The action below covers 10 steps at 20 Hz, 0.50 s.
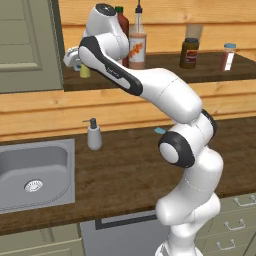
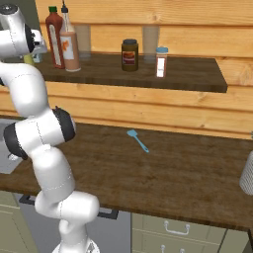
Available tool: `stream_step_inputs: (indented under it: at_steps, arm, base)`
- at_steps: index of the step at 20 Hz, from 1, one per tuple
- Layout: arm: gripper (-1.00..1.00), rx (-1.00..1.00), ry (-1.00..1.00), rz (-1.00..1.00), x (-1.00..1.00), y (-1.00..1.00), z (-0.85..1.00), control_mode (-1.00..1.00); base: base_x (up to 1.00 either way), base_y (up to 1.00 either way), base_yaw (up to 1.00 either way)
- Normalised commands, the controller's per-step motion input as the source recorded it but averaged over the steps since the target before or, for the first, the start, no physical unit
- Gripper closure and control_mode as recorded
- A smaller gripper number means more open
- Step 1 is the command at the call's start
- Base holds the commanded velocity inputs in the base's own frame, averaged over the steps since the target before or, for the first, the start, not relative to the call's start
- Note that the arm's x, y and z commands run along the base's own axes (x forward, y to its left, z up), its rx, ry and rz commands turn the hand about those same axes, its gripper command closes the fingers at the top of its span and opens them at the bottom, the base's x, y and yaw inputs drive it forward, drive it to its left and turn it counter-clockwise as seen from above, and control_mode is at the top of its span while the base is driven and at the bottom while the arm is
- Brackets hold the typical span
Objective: Put the shaker and condiment bottle from the counter next to their counterparts in the cabinet.
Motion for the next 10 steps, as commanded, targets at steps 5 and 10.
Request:
stream_step_inputs:
  at_steps: [5, 10]
  arm:
    - [-1.00, 0.01, 0.00, 0.00, 0.16, 0.00, 0.00, -1.00]
    - [-1.00, 0.00, 0.00, 0.00, 0.05, 0.00, 0.00, -1.00]
  base:
    - [0.00, 0.00, 0.00]
    - [0.00, 0.00, 0.00]
